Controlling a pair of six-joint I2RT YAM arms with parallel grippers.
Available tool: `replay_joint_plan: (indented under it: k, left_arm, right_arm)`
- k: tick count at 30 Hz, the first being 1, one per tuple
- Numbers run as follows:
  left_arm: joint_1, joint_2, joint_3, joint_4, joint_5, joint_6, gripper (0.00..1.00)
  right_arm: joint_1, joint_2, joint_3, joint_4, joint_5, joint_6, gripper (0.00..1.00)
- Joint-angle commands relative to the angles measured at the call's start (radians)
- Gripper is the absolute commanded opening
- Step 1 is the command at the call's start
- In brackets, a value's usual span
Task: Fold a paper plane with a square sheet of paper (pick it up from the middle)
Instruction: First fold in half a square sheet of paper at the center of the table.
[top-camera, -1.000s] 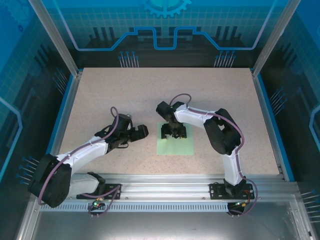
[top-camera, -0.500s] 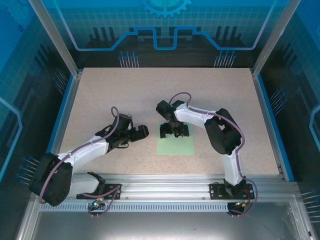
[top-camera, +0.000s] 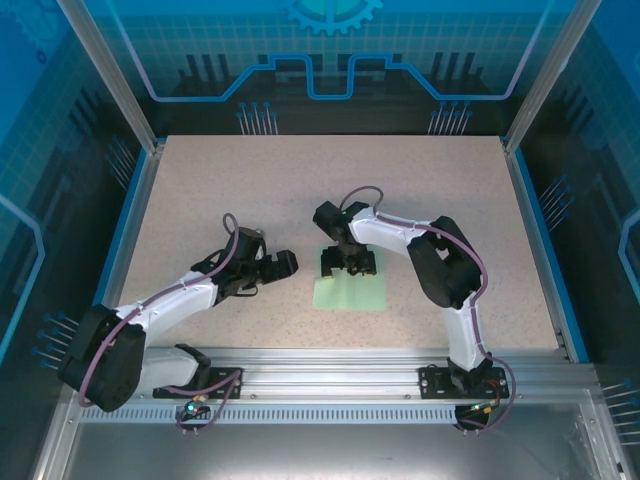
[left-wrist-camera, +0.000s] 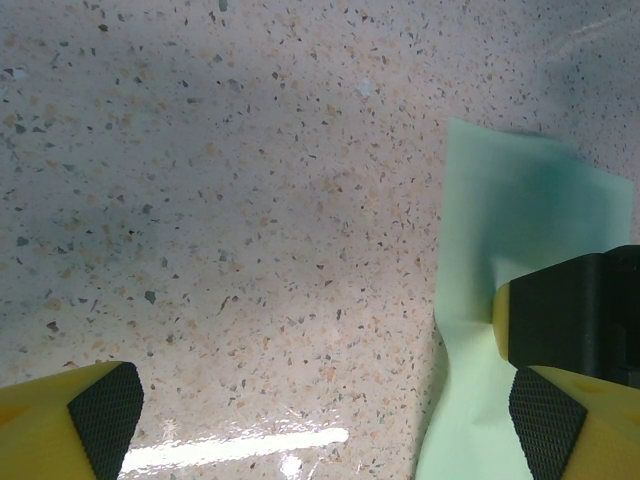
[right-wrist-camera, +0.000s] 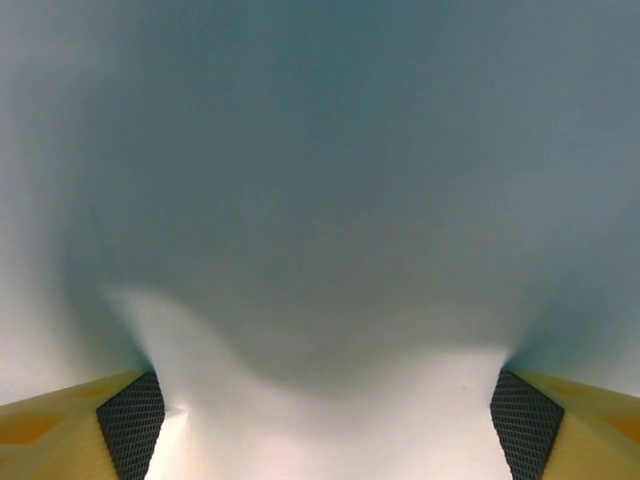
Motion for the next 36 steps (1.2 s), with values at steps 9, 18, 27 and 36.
replay_joint_plan:
  k: [9,18,27,36]
  left_arm:
    - [0.011,0.013,0.032,-0.016,0.020,0.032,0.98]
    - [0.012,0.018,0.038,-0.019,0.020,0.027,0.98]
    - [0.011,0.031,0.050,-0.025,0.024,0.028,0.99]
    - [0.011,0.002,0.066,-0.055,0.020,0.027,0.98]
  right_arm:
    - [-0.011,-0.024,-0.026,-0.005,-0.015,-0.021,0.69]
    - [-0.012,-0.126,-0.025,-0.025,-0.014,-0.041,0.46]
    - [-0.024,-0.166,-0.034,-0.026,-0.036,-0.057,0.31]
    - [-0.034,-0.285,-0.037,0.130,-0.299,-0.089,0.35]
